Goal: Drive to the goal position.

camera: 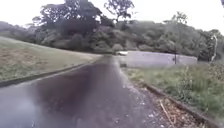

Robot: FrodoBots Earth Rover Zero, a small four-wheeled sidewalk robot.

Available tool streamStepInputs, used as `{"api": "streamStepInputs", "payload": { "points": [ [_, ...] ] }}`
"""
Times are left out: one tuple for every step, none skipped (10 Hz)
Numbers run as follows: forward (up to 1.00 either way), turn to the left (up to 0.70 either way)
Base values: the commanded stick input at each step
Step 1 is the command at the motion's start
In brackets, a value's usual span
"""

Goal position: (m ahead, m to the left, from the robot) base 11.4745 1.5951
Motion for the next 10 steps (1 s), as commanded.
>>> {"api": "streamStepInputs", "payload": {
  "points": [
    [0.45,0.02],
    [0.45,0.02],
    [0.45,0.02],
    [0.45,0.02],
    [0.45,0.02],
    [0.45,0.02],
    [0.45,0.02],
    [0.45,0.02],
    [0.45,0.02],
    [0.45,0.02]
  ]
}}
